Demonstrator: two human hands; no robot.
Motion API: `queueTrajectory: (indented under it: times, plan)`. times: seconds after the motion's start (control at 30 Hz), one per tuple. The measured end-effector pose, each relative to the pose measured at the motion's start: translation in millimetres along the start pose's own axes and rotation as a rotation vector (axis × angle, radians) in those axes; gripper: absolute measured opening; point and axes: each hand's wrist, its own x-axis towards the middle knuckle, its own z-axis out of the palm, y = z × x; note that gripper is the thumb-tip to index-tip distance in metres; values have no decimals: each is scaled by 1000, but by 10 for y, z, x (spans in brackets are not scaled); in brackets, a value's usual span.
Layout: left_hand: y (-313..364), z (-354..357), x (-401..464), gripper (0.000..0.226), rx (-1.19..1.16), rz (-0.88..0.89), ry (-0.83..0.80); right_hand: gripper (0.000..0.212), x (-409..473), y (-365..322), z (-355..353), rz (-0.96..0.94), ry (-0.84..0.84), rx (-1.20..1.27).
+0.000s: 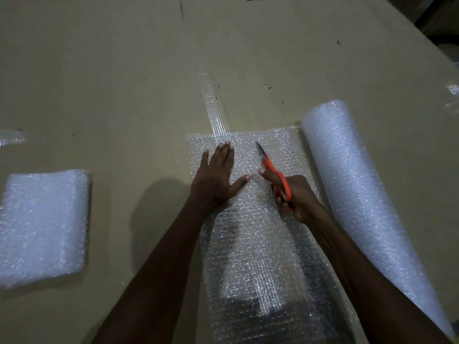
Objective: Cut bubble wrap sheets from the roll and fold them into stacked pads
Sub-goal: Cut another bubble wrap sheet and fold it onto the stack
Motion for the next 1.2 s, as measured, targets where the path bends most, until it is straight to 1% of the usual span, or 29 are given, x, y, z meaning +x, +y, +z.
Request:
queueTrajectory:
  times: [0.2, 0.33, 0.5, 0.7, 1.0, 1.2]
  plan:
    - [4, 8, -8, 92, -5, -5, -2, 54, 32, -1, 6, -12, -3, -15]
    - [12, 8, -23, 92, -7, -2, -2, 52, 92, -39, 31, -22, 0, -13]
    - [16, 29, -31, 90, -15, 3, 38, 51, 94, -23, 26, -27, -10, -3]
    - [17, 21, -29, 90, -9, -4, 13, 52, 179, -76, 41, -12, -19, 10]
    - [18, 18, -35, 91, -12, -10, 3, 54, 207, -159, 71, -47, -17, -18]
    - [19, 2, -30, 92, -16, -18, -35, 52, 213, -139, 52, -47, -18, -17]
